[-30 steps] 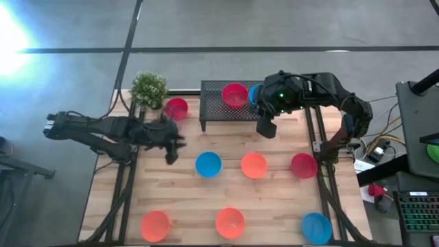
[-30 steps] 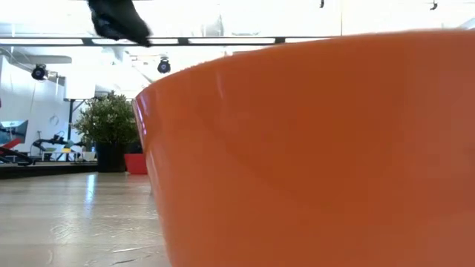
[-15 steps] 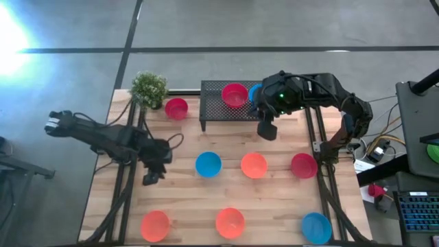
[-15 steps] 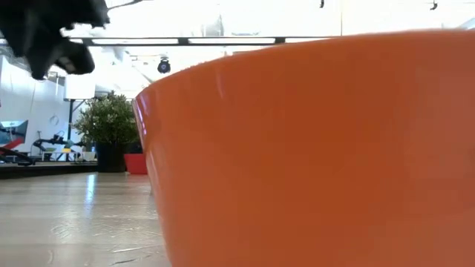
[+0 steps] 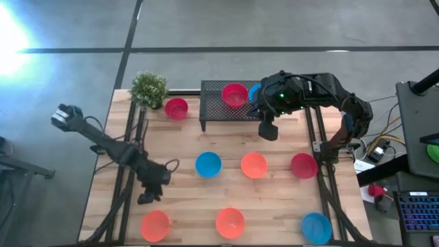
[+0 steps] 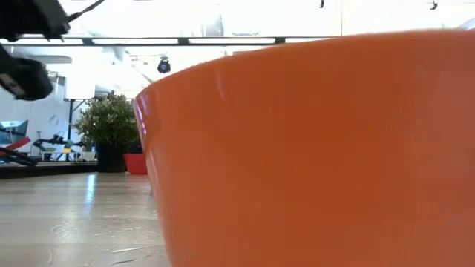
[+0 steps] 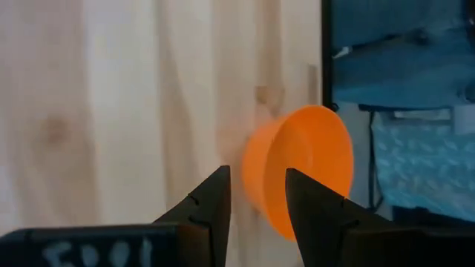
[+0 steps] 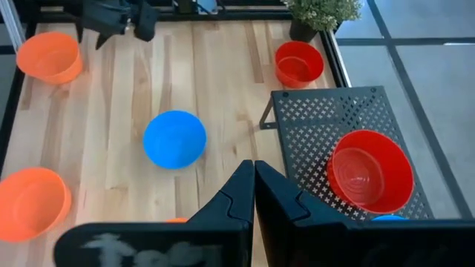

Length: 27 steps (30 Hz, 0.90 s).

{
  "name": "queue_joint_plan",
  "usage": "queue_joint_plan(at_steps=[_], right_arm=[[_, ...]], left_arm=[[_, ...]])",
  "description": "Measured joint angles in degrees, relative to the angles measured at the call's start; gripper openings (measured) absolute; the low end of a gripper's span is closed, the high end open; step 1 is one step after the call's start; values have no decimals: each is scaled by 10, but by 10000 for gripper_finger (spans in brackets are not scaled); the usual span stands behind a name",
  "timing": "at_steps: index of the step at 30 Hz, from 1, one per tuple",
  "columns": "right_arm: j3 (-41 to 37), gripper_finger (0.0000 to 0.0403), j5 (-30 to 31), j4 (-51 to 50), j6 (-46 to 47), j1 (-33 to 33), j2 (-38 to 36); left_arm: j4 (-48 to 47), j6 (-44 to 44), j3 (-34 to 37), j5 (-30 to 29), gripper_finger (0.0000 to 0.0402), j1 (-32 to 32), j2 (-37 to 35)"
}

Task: Pick & Place Mini bowls
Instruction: Put the bottom left orange bowl on the shelf

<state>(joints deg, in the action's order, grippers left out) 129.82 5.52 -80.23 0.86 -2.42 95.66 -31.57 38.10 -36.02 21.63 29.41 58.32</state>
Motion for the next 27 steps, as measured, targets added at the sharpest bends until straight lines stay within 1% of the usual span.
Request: queue_joint_plan(at_steps=[5, 9, 16, 27], right_arm=[[0, 8, 0, 0, 0, 0, 0], [0, 8, 0, 0, 0, 0, 0], [0, 8, 0, 0, 0, 0, 0], [0, 8, 0, 0, 2, 0, 0]], left_arm=[[44, 30, 7, 0, 121, 56, 38], [47, 30, 7, -10, 121, 84, 76], [94, 31, 6, -13, 121, 95, 130], [135, 41, 6, -11, 121, 103, 176]])
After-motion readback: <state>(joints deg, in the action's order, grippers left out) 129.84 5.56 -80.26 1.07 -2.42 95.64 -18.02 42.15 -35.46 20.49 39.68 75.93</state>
